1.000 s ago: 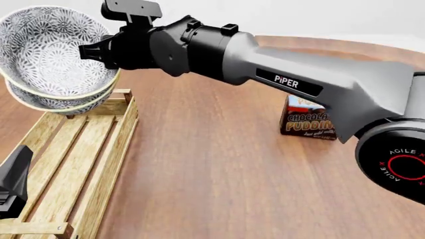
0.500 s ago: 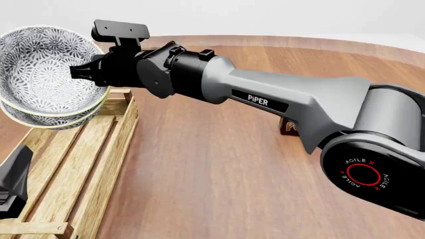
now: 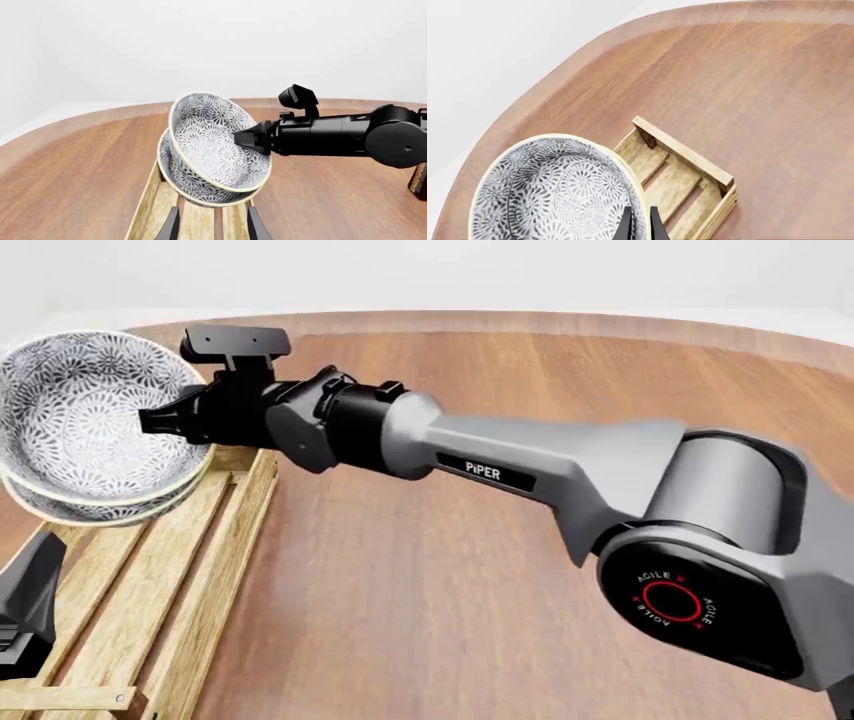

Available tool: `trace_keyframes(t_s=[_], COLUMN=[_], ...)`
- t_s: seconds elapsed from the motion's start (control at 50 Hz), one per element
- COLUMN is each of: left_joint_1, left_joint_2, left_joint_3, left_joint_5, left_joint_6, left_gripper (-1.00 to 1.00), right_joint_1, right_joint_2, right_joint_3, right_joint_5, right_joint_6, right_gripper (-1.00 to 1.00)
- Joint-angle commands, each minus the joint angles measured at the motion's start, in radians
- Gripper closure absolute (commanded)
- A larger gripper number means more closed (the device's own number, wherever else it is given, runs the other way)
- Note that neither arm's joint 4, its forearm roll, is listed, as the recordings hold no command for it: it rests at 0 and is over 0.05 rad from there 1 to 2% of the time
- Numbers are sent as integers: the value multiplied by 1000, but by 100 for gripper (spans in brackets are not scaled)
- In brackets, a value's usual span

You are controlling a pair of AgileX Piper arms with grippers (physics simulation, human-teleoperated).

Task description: Stack the left bowl on the right bowl and place them in the tray.

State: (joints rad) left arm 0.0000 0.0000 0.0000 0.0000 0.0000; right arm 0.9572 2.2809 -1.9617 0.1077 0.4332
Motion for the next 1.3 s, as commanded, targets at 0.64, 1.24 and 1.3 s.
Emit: trace_keyframes(t_s=[0.64,1.24,1.3], left_joint_1=[0,0,0], left_joint_2=[0,0,0], left_joint_3=[0,0,0], left_joint_5=[0,0,0], left_joint_6=[0,0,0], left_gripper=[-100,-100,-100], right_joint_1=[20,39,44], right_joint_2=[113,174,175], right_joint_3=[-44,-74,-72], right_joint_5=[-59,-61,-62], right_joint_6=[34,45,46], right_gripper=[100,100,100])
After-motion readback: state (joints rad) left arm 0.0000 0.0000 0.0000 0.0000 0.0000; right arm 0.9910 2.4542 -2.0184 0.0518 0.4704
